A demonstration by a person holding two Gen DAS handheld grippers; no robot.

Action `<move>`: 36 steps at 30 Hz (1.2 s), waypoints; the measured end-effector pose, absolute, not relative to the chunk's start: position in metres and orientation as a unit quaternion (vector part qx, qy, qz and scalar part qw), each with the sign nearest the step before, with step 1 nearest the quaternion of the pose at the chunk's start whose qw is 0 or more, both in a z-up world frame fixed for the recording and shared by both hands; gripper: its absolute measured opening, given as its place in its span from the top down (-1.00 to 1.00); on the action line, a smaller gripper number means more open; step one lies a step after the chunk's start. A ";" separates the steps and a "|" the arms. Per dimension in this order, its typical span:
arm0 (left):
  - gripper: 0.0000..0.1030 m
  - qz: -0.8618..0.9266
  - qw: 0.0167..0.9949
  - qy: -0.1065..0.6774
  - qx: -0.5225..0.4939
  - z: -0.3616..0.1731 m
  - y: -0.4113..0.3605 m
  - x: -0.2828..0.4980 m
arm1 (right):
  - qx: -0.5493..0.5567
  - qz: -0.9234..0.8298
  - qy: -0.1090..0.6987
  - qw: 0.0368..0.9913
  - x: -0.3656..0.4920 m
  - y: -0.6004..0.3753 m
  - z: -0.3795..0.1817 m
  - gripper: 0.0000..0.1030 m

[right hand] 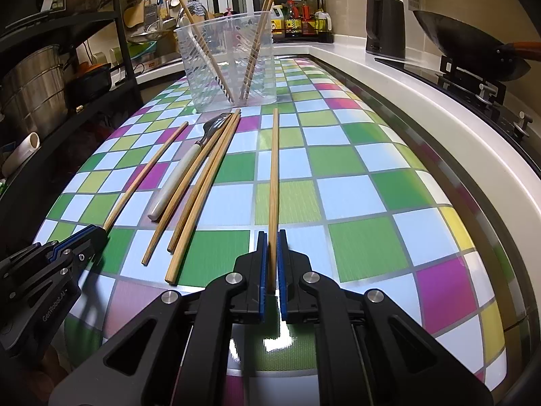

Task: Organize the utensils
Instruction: 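Lower both tools to the cloth and close each on a wooden chopstick, then lift and carry the chopstick with the left tool while the right tool carries its chopstick to the container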

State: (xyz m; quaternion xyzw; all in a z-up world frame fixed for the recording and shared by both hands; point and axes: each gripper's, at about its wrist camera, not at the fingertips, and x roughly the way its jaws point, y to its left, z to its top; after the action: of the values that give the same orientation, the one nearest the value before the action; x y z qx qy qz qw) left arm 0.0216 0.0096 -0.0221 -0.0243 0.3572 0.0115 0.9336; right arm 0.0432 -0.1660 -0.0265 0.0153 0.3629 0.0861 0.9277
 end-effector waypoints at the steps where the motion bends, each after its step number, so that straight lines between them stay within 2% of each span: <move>1: 0.89 0.012 0.934 0.357 -0.025 -0.022 0.010 0.022 | 0.015 0.087 0.363 0.928 0.044 -0.166 -0.027 0.87; 20: 0.90 0.003 0.935 0.353 -0.028 -0.017 0.007 0.012 | 0.022 0.089 0.355 0.931 0.037 -0.169 -0.020 0.90; 36: 0.90 -0.012 0.960 0.278 -0.001 0.024 0.004 -0.015 | 0.026 0.092 0.308 0.947 0.016 -0.176 0.016 0.90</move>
State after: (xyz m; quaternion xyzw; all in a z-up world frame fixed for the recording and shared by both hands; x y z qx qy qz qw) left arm -0.0155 0.0038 0.0242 -0.0010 0.2781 -0.0119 0.9605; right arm 0.0157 -0.1755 0.0160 0.0256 0.3075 0.0921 0.9467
